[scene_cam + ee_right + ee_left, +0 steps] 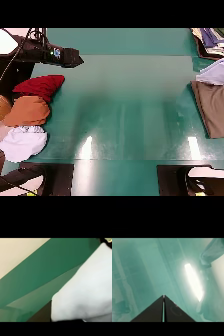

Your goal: Fold the shirts.

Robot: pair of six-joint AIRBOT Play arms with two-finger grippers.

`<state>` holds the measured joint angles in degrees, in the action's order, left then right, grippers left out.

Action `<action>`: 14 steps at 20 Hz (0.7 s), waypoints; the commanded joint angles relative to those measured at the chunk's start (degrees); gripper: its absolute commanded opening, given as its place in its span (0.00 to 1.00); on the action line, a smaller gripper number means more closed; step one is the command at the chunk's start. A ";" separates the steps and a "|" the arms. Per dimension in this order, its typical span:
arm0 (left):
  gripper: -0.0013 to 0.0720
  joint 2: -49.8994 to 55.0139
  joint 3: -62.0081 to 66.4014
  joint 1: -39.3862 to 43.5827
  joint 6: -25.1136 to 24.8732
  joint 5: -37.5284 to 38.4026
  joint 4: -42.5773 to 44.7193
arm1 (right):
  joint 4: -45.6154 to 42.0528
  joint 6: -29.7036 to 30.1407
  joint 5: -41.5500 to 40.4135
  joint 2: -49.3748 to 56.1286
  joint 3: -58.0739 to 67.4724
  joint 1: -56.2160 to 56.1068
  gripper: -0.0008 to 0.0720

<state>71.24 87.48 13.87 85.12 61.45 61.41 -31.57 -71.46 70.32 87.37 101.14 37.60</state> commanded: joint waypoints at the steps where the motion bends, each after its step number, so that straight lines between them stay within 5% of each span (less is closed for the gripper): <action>1: 0.05 0.04 0.00 0.02 -0.04 0.90 -0.15 | -1.27 -1.20 8.59 -0.39 2.05 2.51 0.03; 10: 0.05 0.04 0.00 0.02 -0.09 2.05 -0.13 | -25.70 -1.60 15.10 -11.67 -17.99 10.78 0.04; 11: 0.05 0.04 0.00 0.02 -0.09 2.03 -0.13 | -26.71 -1.60 16.00 -13.00 -20.59 12.02 0.10; 13: 0.05 0.04 0.00 0.02 -0.11 2.05 -0.13 | -27.26 -1.60 16.22 -15.56 -25.33 14.40 0.55; 14: 0.05 0.04 0.00 0.02 -0.09 2.03 -0.13 | -27.26 -1.55 16.13 -16.68 -27.30 15.56 0.62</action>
<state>71.24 87.48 13.87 85.08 63.44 61.25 -55.75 -72.99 84.93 74.00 79.90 50.04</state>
